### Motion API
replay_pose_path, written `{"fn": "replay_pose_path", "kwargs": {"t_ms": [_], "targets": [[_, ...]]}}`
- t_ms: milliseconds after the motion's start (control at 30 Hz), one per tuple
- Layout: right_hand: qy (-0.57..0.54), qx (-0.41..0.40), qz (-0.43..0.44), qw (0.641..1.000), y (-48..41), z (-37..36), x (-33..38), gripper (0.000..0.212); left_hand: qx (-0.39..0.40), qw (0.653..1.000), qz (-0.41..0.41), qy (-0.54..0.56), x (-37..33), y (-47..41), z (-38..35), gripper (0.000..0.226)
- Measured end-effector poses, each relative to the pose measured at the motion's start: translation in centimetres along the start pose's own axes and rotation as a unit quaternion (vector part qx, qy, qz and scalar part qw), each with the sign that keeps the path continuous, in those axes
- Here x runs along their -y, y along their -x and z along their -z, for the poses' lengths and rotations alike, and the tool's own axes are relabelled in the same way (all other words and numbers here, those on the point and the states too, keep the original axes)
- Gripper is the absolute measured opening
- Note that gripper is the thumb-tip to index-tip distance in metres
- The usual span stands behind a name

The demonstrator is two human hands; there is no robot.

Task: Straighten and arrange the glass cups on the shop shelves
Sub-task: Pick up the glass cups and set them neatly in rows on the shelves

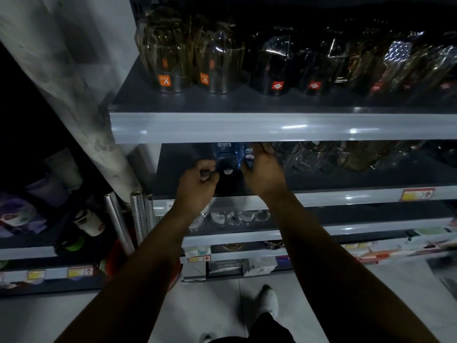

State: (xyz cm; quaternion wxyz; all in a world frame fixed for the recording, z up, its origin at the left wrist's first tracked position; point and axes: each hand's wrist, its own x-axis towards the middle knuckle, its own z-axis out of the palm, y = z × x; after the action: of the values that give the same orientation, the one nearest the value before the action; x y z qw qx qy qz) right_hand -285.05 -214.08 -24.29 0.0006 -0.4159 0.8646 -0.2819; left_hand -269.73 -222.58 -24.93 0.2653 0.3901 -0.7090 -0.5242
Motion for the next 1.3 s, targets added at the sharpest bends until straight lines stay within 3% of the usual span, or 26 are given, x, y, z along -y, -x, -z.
{"fn": "replay_pose_path", "kwargs": {"t_ms": [100,300,500,567,700,833,1067,1167,1233,1300], "targets": [[0.058,0.06,-0.028,0.996,-0.6,-0.1,0.2,0.038,-0.001,0.999,-0.014,0.045,-0.2,1.6,0.2,0.021],[-0.013,0.028,-0.046,0.998,1.5,-0.4,-0.3,0.02,-0.002,0.995,-0.011,0.101,0.6,5.7,0.7,0.027],[-0.146,-0.097,-0.018,0.984,6.7,1.4,-0.4,0.007,0.004,0.996,-0.058,0.066,1.5,7.6,-0.2,0.028],[-0.179,-0.108,-0.012,0.978,8.2,2.4,-0.2,0.004,0.02,0.997,-0.06,0.044,1.6,7.7,-0.5,0.043],[-0.242,-0.035,-0.008,0.97,9.8,4.5,0.7,0.005,0.085,0.992,-0.088,0.025,1.2,7.1,-0.7,0.079],[-0.257,0.043,0.017,0.965,10.6,5.6,2.0,0.004,0.16,0.982,-0.094,0.026,-0.5,6.6,-0.4,0.081],[-0.239,0.081,0.063,0.966,11.4,5.3,1.8,0.003,0.178,0.982,-0.054,0.023,-0.2,6.0,0.2,0.101],[-0.354,0.025,0.025,0.935,11.8,4.7,1.5,0.02,0.129,0.989,-0.053,0.057,-0.5,6.1,-0.2,0.079],[-0.422,-0.073,-0.072,0.901,12.0,4.0,1.4,0.03,0.08,0.989,0.002,0.123,-1.1,6.2,-0.3,0.054],[-0.471,-0.112,-0.202,0.852,12.0,3.8,1.5,0.03,0.058,0.962,0.085,0.253,-1.5,6.2,-0.4,0.037]]}}
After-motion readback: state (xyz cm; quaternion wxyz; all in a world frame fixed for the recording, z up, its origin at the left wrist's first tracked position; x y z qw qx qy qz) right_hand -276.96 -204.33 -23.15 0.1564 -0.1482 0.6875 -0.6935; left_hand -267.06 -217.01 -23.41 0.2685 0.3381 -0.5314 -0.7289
